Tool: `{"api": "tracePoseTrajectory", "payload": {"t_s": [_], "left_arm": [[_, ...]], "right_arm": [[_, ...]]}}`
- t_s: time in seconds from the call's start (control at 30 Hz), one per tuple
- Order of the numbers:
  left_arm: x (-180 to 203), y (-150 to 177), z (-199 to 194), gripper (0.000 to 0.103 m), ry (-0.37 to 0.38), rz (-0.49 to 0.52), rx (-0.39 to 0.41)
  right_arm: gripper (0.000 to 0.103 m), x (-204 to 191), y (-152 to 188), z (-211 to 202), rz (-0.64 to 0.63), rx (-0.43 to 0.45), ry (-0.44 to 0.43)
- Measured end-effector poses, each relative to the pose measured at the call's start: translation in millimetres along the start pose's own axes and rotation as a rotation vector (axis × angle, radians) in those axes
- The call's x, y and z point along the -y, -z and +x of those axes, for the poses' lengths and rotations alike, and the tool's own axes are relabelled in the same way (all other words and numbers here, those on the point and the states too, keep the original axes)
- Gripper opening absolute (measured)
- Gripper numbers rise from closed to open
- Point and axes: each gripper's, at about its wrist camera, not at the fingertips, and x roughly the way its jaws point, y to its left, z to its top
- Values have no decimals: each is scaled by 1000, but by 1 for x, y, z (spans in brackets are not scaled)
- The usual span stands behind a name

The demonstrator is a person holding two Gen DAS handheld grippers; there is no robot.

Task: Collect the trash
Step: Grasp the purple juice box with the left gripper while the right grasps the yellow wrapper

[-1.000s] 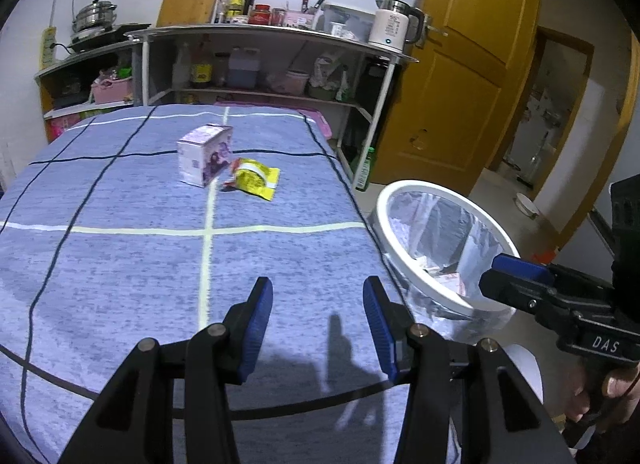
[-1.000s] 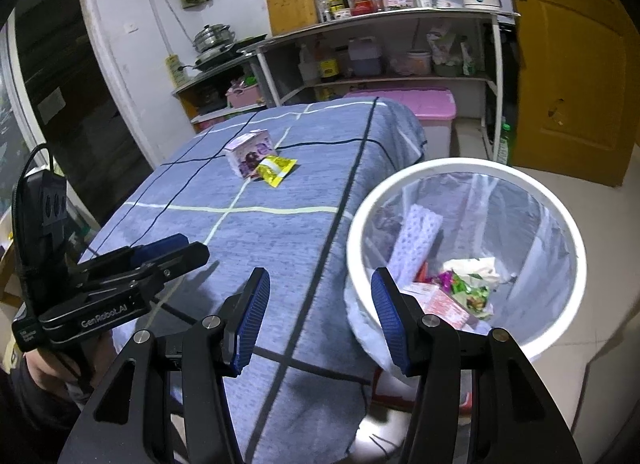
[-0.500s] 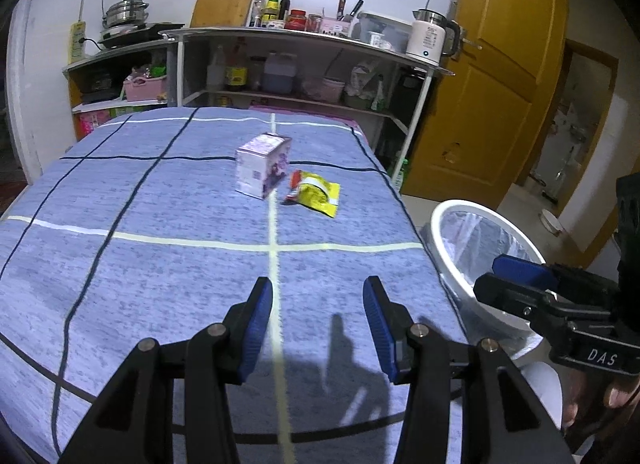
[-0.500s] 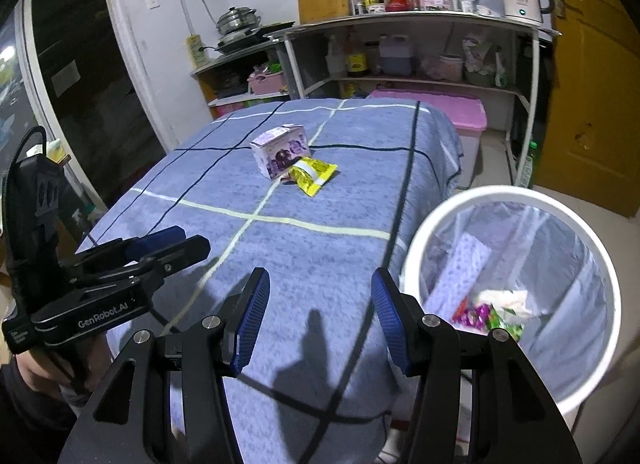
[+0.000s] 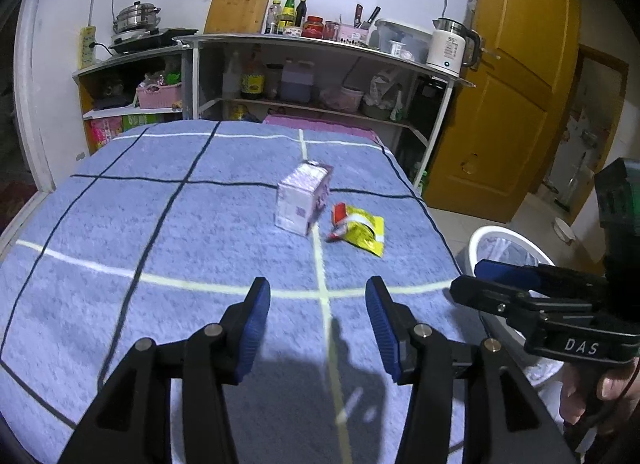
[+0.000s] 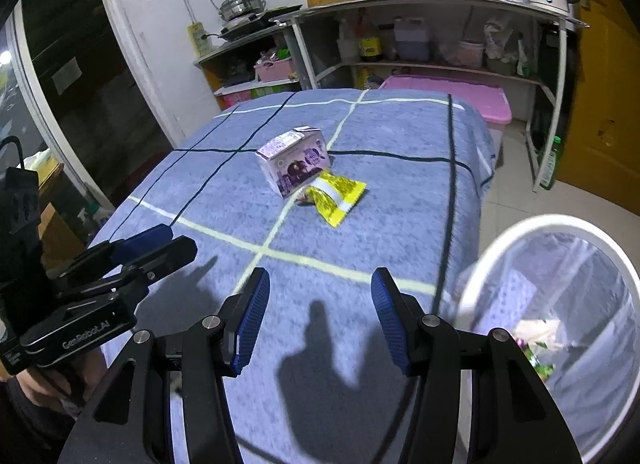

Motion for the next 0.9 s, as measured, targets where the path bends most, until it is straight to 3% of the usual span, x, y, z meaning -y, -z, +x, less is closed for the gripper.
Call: {"api": "tracePoseTrajectory", "payload": {"t_s": [0.9], "left_arm": [[-58,-24,29,56,-16,-87,-11]], "right_arm": [[54,10,-69,111,128,-97,15]]}}
